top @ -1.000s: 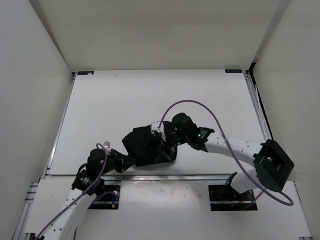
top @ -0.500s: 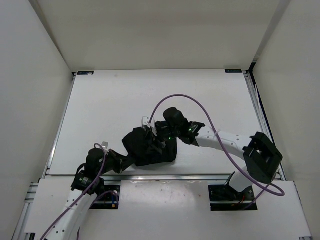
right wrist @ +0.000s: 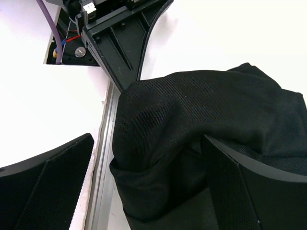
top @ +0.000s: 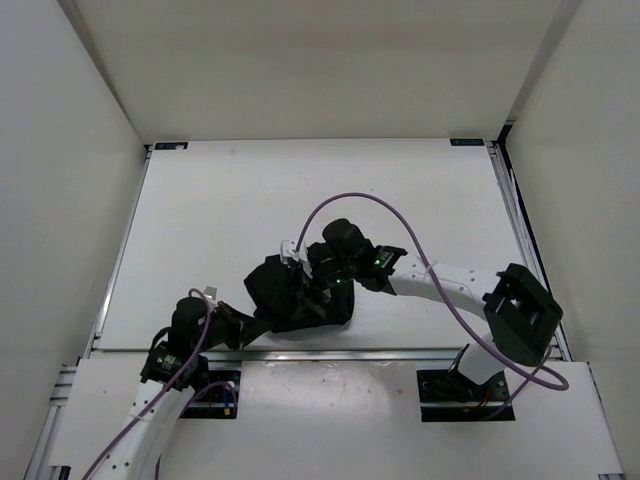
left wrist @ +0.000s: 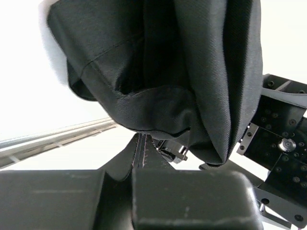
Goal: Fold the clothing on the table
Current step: Fold the skirt
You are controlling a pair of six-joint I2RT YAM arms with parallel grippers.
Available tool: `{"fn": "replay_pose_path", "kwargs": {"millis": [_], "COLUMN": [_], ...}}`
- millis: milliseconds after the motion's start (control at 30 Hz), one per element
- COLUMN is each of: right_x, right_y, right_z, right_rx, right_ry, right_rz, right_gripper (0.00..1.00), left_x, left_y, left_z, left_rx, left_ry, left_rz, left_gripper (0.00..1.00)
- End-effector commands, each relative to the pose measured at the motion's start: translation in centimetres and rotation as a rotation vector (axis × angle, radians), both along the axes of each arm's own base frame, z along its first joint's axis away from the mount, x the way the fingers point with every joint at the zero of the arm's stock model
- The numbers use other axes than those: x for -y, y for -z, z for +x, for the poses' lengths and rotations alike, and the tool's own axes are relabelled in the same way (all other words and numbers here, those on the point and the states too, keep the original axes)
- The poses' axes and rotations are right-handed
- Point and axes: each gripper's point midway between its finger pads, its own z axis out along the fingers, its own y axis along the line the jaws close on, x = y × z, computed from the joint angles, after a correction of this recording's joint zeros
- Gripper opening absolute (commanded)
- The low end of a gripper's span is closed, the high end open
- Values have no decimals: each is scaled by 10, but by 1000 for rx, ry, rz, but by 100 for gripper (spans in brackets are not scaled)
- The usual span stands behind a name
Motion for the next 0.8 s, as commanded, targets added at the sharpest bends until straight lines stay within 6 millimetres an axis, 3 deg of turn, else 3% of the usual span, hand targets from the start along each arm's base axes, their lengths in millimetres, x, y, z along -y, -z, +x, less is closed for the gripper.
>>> {"fn": "replay_pose_path", "kwargs": {"millis": [0,267,367,467,567,667,767], "right_x": [-5,-6,-8,-11,-18,-21,-21], "right_y": [3,28,32,19,-2,-24,-34], "right_z": [-3,10,15,27,36,38,40], "right_rx": [-10,4,32,53,92,114,128], "right_ry": [-21,13,29,70,92,103,116], "right_rz": [11,-43,-46,-17,29,68,91], "right_gripper": [96,79,58,23,2,1,0], "left_x": [-7,-4,-2,3,11,20,30], "left_y": [26,19,21,23,23,25,12], "left_z": [-25,-24,-24,-22,-18,-13,-8], "left_rx": [-178,-163,-166,-163,-148,-140,-99], "left_ry": [7,13,22,32,50,57,74], "left_rz": [52,25,14,-22,-86,-144,-223], "left_gripper": [0,0,0,0,0,0,0]}}
